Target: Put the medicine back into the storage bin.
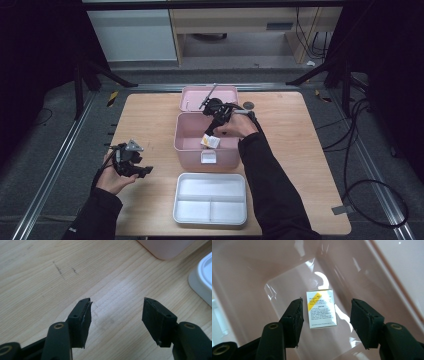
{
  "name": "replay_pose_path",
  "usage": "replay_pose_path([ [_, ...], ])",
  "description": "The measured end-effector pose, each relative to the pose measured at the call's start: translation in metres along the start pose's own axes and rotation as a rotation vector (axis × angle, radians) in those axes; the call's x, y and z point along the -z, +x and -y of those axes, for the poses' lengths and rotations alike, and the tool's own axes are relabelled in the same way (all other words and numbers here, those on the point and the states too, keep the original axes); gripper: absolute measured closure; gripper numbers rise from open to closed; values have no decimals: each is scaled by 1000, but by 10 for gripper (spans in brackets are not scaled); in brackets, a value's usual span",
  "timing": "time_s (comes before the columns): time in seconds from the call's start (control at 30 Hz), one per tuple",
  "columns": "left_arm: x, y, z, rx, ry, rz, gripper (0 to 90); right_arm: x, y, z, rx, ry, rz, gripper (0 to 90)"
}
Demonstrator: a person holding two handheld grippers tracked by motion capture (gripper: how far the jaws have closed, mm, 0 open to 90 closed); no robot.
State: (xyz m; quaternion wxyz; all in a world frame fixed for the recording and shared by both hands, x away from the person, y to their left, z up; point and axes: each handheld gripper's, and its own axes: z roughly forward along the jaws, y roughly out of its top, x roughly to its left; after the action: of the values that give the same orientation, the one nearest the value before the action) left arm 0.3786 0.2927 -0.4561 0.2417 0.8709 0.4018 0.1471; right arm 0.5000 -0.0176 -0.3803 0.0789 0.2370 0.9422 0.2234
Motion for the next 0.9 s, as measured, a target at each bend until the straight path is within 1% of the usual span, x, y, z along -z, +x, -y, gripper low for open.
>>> replay_pose_path([
  [0.03, 1, 0, 0, 1, -1, 7, 419, 4, 1, 0, 0, -11, 3, 435],
  [0.13, 3, 0, -1, 1, -12, 8, 423, 19, 1, 3, -3, -40, 19, 426],
  [0.23, 6, -3, -2, -24, -24, 13, 434, 36, 3, 8, -9, -71, 29, 410],
  [0.3, 8, -4, -3, -41, -28, 24, 458, 48, 3, 14, -9, -89, 42, 397],
  [0.37, 9, -7, -4, -60, -33, 37, 496, 60, 5, 21, -11, -108, 52, 391],
  [0.47, 12, -11, -7, -96, -40, 46, 502, 76, 8, 35, -11, -134, 60, 388],
  [0.5, 13, -13, -8, -117, -41, 50, 511, 81, 9, 41, -10, -143, 61, 386],
  [0.53, 14, -16, -9, -127, -42, 57, 528, 85, 10, 47, -9, -147, 60, 382],
  [0.6, 15, -20, -11, -150, -30, 72, 535, 92, 12, 59, -10, -161, 75, 382],
  [0.67, 15, -25, -12, -174, -18, 87, 533, 97, 14, 73, -17, -172, 80, 382],
  [0.73, 15, -29, -14, -193, -10, 105, 535, 100, 17, 87, -26, -172, 86, 382],
  [0.83, 15, -37, -17, -223, 1, 119, 537, 99, 24, 109, -29, -172, 83, 382],
  [0.9, 15, -41, -19, -244, 7, 127, 537, 96, 27, 120, -30, -171, 73, 382],
])
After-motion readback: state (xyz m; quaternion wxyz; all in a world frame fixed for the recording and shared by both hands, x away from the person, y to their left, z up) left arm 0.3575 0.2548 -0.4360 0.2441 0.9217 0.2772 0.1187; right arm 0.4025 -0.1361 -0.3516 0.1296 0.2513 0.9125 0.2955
